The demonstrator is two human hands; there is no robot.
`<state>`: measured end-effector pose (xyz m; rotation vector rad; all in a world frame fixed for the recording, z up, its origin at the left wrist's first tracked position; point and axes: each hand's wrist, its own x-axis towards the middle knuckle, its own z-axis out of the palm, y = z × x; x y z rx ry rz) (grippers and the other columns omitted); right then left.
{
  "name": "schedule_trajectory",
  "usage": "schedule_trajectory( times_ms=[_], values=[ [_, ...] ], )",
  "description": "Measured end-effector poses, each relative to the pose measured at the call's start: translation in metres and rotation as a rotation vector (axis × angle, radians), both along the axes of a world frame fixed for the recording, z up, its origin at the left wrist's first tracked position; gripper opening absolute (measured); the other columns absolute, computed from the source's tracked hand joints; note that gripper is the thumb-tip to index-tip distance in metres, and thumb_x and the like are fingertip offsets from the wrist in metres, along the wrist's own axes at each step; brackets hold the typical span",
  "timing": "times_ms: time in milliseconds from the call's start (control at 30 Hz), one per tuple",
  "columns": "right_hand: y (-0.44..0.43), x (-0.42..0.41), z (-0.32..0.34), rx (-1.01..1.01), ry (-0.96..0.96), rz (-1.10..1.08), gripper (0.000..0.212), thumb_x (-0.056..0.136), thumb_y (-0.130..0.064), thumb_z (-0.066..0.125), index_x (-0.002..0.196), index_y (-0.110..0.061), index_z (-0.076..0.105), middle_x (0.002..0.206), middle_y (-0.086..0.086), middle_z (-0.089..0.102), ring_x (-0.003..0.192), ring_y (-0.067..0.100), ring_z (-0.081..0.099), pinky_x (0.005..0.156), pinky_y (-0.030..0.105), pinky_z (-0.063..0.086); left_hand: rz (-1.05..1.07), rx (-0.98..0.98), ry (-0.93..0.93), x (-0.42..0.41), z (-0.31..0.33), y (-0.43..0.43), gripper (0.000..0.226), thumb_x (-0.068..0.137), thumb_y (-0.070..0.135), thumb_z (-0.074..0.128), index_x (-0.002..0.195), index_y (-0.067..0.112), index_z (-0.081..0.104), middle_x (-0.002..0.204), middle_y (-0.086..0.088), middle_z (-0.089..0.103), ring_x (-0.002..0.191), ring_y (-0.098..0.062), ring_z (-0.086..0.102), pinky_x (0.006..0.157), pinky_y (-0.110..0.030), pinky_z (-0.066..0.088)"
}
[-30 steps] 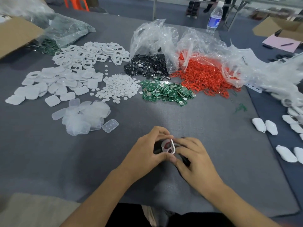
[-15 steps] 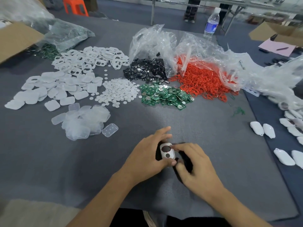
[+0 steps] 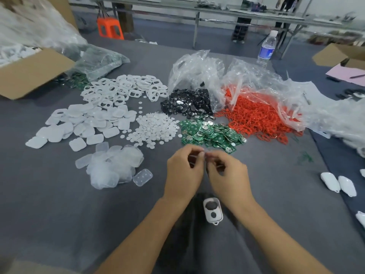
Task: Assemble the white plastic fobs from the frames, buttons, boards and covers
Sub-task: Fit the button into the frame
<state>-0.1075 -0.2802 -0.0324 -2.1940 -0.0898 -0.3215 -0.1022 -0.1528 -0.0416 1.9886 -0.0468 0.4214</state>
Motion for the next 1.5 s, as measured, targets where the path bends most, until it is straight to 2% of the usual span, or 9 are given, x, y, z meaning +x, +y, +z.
schedule_trajectory(
  times_ms=[133, 200, 300, 533, 700, 933, 1100, 1200, 1500],
  values=[
    [0.02, 0.059, 0.016, -0.075, 0.021, -0.023, 0.021, 0.093, -0.014, 0.059, 0.096, -0.026, 0.076, 0.08, -0.011, 0.069, 0.074, 0.007, 0.058, 0.062, 0.01, 0.039, 0.043, 0.062, 0.054, 0.054, 0.02, 0.005, 0.01, 0.098, 0.014, 0.065, 0.102, 0.012, 0.073, 0.094, 0.001, 0.075, 0.089, -0.014, 0.069, 0.083, -0.02, 0.049],
    [0.029, 0.086, 0.022, -0.144, 0.03, -0.018, 0.021, 0.094, -0.015, 0.057, 0.094, -0.024, 0.076, 0.079, -0.006, 0.069, 0.073, 0.014, 0.059, 0.06, 0.023, 0.038, 0.085, 0.102, 0.077, 0.08, 0.026, 0.009, 0.012, 0.098, 0.012, 0.064, 0.103, 0.009, 0.074, 0.095, -0.004, 0.075, 0.091, -0.019, 0.068, 0.086, -0.029, 0.051],
    [0.048, 0.125, 0.03, -0.243, 0.043, 0.002, 0.022, 0.095, -0.019, 0.054, 0.095, -0.019, 0.076, 0.085, 0.003, 0.074, 0.077, 0.024, 0.064, 0.068, 0.035, 0.05, 0.167, 0.194, 0.098, 0.118, 0.029, 0.019, 0.015, 0.101, 0.014, 0.06, 0.106, 0.008, 0.072, 0.099, -0.007, 0.074, 0.093, -0.022, 0.067, 0.087, -0.038, 0.052],
    [0.101, 0.214, 0.027, -0.462, 0.113, 0.07, 0.025, 0.091, -0.002, 0.047, 0.085, -0.01, 0.07, 0.082, 0.009, 0.068, 0.074, 0.029, 0.063, 0.064, 0.035, 0.05, 0.37, 0.545, 0.199, 0.199, 0.022, 0.061, 0.022, 0.102, 0.018, 0.05, 0.111, 0.013, 0.068, 0.1, -0.01, 0.071, 0.109, -0.032, 0.054, 0.085, -0.044, 0.047],
    [0.12, 0.257, 0.013, -0.606, 0.041, 0.194, 0.027, 0.094, 0.005, 0.046, 0.094, -0.006, 0.071, 0.099, 0.012, 0.069, 0.091, 0.028, 0.066, 0.078, 0.037, 0.052, 0.302, 0.756, 0.275, 0.236, 0.009, 0.077, 0.028, 0.1, 0.008, 0.045, 0.101, 0.016, 0.072, 0.104, -0.007, 0.067, 0.117, -0.032, 0.046, 0.094, -0.041, 0.043],
    [0.118, 0.265, 0.0, -0.716, -0.082, 0.216, 0.021, 0.09, 0.005, 0.048, 0.089, -0.009, 0.063, 0.092, 0.005, 0.054, 0.085, 0.021, 0.048, 0.074, 0.032, 0.04, 0.293, 0.76, 0.199, 0.239, 0.002, 0.082, 0.029, 0.1, 0.009, 0.046, 0.09, 0.019, 0.071, 0.085, 0.004, 0.051, 0.107, -0.026, 0.044, 0.09, -0.037, 0.041],
    [0.114, 0.267, 0.002, -0.781, -0.044, 0.319, 0.019, 0.092, 0.0, 0.049, 0.097, -0.008, 0.067, 0.098, 0.008, 0.056, 0.092, 0.027, 0.053, 0.08, 0.037, 0.046, 0.291, 0.721, 0.199, 0.232, 0.005, 0.082, 0.027, 0.102, 0.011, 0.044, 0.103, 0.018, 0.07, 0.1, -0.001, 0.062, 0.112, -0.027, 0.043, 0.095, -0.04, 0.038],
    [0.112, 0.27, 0.002, -0.775, -0.047, 0.282, 0.017, 0.091, 0.002, 0.052, 0.092, -0.003, 0.068, 0.088, 0.006, 0.051, 0.084, 0.026, 0.052, 0.069, 0.036, 0.04, 0.307, 0.701, 0.164, 0.223, 0.005, 0.086, 0.028, 0.101, 0.01, 0.046, 0.114, 0.019, 0.068, 0.112, -0.002, 0.065, 0.116, -0.028, 0.044, 0.097, -0.04, 0.033],
    [0.117, 0.287, 0.01, -0.88, -0.044, 0.32, 0.01, 0.082, -0.014, 0.072, 0.091, -0.011, 0.075, 0.086, 0.006, 0.066, 0.077, 0.026, 0.059, 0.069, 0.031, 0.054, 0.331, 0.482, 0.061, 0.193, 0.016, 0.097, 0.031, 0.1, 0.012, 0.054, 0.125, 0.023, 0.069, 0.115, 0.002, 0.071, 0.114, -0.023, 0.056, 0.099, -0.044, 0.045]
  ],
)
